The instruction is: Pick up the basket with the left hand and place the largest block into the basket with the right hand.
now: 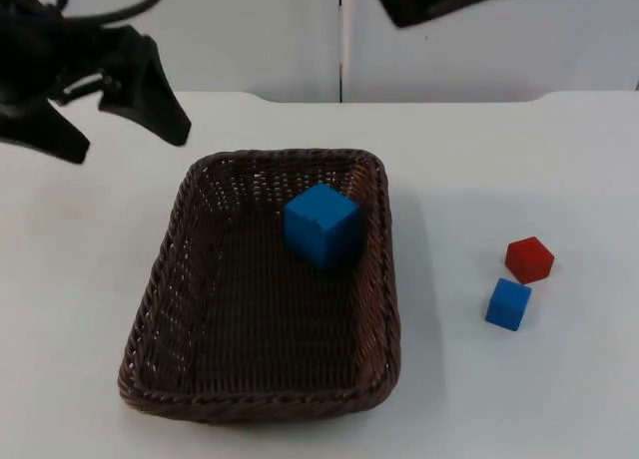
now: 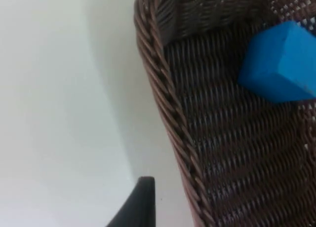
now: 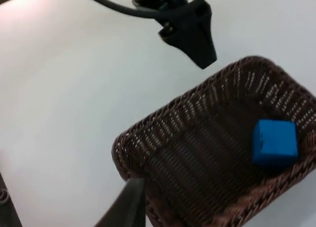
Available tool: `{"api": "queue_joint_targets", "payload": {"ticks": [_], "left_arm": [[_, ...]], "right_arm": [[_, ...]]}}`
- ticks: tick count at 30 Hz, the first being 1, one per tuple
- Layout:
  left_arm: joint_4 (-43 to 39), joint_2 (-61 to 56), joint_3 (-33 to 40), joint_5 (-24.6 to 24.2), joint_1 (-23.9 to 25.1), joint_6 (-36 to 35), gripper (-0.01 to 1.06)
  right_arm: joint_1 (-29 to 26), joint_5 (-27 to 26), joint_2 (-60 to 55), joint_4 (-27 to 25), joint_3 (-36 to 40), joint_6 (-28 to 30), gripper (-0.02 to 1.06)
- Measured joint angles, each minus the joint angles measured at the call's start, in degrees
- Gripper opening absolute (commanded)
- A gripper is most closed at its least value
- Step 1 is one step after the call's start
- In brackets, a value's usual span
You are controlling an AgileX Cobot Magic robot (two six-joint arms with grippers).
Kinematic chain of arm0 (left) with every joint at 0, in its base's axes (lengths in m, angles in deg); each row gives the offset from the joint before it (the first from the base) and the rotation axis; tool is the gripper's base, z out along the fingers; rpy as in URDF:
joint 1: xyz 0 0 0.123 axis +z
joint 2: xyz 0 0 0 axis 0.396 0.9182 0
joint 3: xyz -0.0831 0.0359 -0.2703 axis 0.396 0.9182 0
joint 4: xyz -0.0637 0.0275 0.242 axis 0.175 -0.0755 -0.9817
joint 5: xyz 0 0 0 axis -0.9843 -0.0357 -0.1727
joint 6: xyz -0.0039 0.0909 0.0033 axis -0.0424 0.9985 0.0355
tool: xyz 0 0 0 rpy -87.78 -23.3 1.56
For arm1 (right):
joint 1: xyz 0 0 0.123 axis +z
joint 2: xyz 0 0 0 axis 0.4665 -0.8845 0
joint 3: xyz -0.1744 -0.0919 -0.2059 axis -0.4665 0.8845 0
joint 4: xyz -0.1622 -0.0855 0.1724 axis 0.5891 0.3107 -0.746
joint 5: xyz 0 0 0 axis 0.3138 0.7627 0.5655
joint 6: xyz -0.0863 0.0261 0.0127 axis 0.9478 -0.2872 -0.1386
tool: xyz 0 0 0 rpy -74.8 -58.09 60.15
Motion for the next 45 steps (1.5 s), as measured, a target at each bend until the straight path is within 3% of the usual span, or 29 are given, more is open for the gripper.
{"api": "queue_joint_targets", "payload": {"ticks": [13,22,37,45], "left_arm": [[-0.7,-19.3,10.6,2.8,0.0,-0.2,0.96],[-0.7,-34.3,19.5,6.0,0.0,-0.2,0.96],[-8.9,-60.9,21.3,4.3,0.0,-6.7,0.96],[-26.0,-71.7,21.3,-1.5,0.0,-20.9,0.96]], "right_arm": [[0.0,-9.0,13.1,0.0,14.1,-0.4,1.05],[0.0,-10.7,24.0,0.0,22.4,-0.4,1.05],[0.1,-8.5,42.1,0.0,30.4,-0.4,1.05],[0.1,-1.0,49.3,0.0,31.0,-0.6,1.05]]}}
